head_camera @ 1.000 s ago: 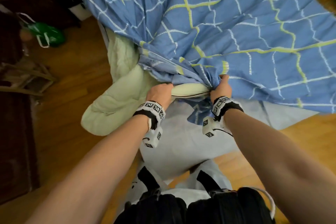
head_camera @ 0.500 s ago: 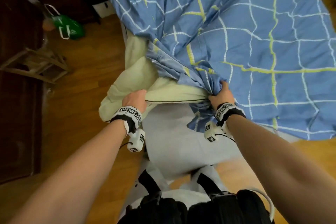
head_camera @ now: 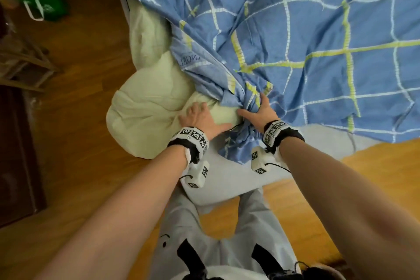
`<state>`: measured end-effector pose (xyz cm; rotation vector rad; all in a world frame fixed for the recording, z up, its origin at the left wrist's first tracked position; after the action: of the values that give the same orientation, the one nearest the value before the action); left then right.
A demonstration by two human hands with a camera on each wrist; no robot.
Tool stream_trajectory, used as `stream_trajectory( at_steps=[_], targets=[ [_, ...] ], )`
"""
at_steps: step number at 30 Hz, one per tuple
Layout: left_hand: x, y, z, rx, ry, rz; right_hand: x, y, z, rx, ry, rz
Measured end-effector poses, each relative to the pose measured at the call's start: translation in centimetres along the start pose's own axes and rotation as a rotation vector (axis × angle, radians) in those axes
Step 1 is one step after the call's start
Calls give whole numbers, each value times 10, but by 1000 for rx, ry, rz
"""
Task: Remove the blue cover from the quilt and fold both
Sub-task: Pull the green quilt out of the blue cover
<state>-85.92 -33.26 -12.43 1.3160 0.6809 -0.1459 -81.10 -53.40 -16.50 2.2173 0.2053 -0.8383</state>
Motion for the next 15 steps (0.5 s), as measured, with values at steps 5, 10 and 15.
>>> stream_trajectory(
  at_steps=[5,10,15],
  targets=[
    [31,-36,24,-137,64,62,13,-8,-2,-362,103,156],
    [31,-35,10,-107,-106,-17,19,-12,-24,-338,216,160],
    [12,-14,-14,-70,-220,-30,22,-14,-64,-616,170,-65]
  ],
)
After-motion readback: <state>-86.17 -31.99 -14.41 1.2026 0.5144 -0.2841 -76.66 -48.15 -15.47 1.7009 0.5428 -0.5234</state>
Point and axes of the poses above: each hand's wrist, its own x-axis towards the middle knuckle, its own y-axis out of the back of the hand, z = x × y, the point moved 3 cm from there along x, towards the middle knuckle, and after that the axes turned 7 degrees about z, right-handed, at the moved point
